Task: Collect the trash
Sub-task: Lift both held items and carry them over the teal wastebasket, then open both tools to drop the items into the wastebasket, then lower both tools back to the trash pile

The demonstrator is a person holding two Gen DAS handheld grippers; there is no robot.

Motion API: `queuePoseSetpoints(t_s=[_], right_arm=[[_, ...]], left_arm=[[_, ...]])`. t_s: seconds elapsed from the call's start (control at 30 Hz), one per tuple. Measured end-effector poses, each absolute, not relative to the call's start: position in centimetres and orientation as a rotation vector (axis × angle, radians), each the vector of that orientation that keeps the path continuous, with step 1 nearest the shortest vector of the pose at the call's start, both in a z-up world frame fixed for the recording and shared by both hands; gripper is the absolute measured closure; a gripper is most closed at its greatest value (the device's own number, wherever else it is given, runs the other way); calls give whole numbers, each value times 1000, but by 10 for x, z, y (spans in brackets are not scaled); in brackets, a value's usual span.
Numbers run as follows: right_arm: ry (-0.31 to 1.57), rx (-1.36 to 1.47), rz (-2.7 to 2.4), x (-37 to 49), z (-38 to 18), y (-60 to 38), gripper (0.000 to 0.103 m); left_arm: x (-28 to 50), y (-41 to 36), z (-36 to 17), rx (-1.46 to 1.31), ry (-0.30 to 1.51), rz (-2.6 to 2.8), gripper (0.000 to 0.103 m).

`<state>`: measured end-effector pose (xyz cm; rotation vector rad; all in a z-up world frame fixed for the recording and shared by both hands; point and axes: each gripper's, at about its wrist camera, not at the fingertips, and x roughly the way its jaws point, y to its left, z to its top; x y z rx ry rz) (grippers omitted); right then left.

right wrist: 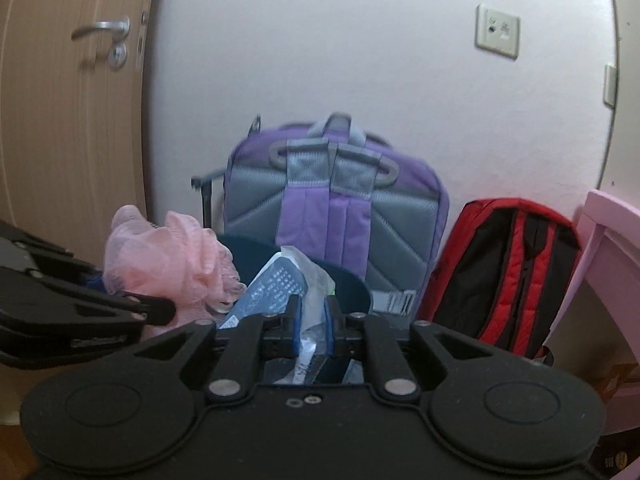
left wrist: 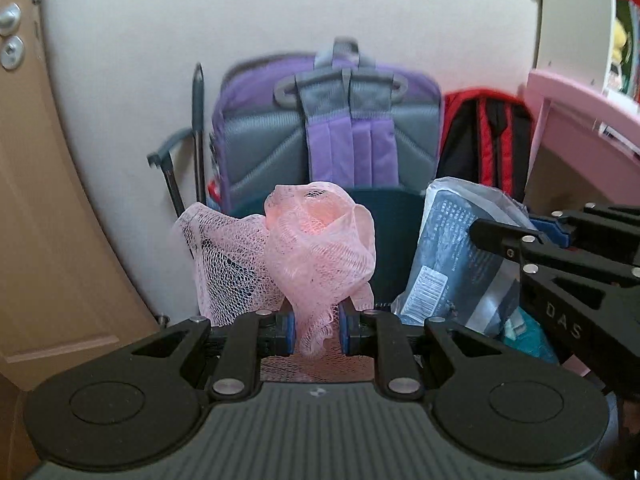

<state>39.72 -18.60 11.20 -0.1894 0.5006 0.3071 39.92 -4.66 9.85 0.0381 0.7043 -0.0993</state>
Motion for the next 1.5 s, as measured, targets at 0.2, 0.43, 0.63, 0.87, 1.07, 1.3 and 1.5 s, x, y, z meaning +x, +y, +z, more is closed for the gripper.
queuePoseSetpoints(t_s=[0.2,0.43,0.63,0.87,1.07,1.3,1.5], right_arm=[[562,-174,333,407,97,-185,84],[590,-187,340,406,88,-182,73],[587,-182,334,397,93,-184,68],[581,-146,352,372,111,-191,66],[558,-127,367,342,132,-198,58],[537,-98,397,301,153,-205,54],[529,-87,433,267,163,-207,52]], left_arm=[[419,-49,73,31,766,-113,84],[426,-49,56,7,827,-113,77],[417,-51,54,12,839,-119,73],[394,-48,75,0,806,-114,73],[360,-50,97,11,774,-118,73],[314,-47,118,11,747,-126,73],[279,-38,126,-15,736,-136,73]])
